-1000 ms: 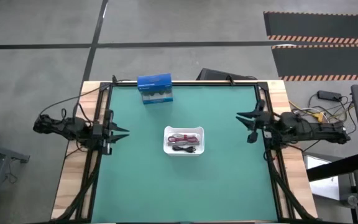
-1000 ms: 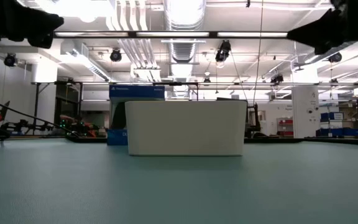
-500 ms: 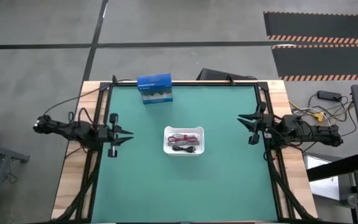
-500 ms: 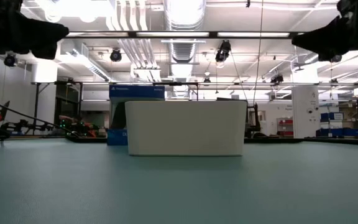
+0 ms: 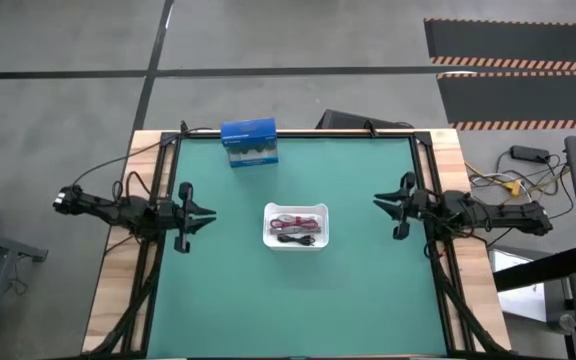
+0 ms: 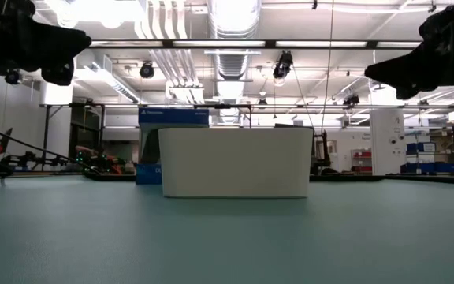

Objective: Pick and place USB-C Cables
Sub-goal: Return to Home Position

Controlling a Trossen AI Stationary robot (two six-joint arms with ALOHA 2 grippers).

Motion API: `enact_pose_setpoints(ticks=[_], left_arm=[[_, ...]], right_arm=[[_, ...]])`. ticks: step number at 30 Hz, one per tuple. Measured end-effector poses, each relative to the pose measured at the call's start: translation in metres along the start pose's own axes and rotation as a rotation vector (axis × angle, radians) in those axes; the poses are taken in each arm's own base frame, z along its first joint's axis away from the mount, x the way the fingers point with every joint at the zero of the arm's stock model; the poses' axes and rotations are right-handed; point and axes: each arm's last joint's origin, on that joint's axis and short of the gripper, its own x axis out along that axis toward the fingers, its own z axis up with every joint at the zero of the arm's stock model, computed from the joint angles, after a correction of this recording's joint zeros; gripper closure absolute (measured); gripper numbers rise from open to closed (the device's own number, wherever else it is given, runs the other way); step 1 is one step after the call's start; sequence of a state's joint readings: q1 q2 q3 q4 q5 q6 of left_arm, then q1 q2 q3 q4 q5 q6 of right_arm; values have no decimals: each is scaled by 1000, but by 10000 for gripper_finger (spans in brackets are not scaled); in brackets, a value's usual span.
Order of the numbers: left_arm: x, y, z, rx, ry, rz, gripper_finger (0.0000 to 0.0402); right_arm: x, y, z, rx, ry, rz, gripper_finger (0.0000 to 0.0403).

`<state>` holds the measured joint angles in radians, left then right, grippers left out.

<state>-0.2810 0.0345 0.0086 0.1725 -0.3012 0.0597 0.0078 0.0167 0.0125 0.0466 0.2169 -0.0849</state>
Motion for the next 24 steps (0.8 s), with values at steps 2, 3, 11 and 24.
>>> enact_pose_setpoints(ticks=[2,3,11,24], left_arm=[[0,0,0,1,5,-1,350],[0,0,0,1,4,-1,350],[0,0,-1,1,5,-1,350],[0,0,-1,2,7,-1,350]], right_arm=[[1,0,-1,105,14,1,339],[1,0,-1,150,20,0,339],[2,1,-2,250,40,-2,339],[2,1,-2,233,42,-2,339]])
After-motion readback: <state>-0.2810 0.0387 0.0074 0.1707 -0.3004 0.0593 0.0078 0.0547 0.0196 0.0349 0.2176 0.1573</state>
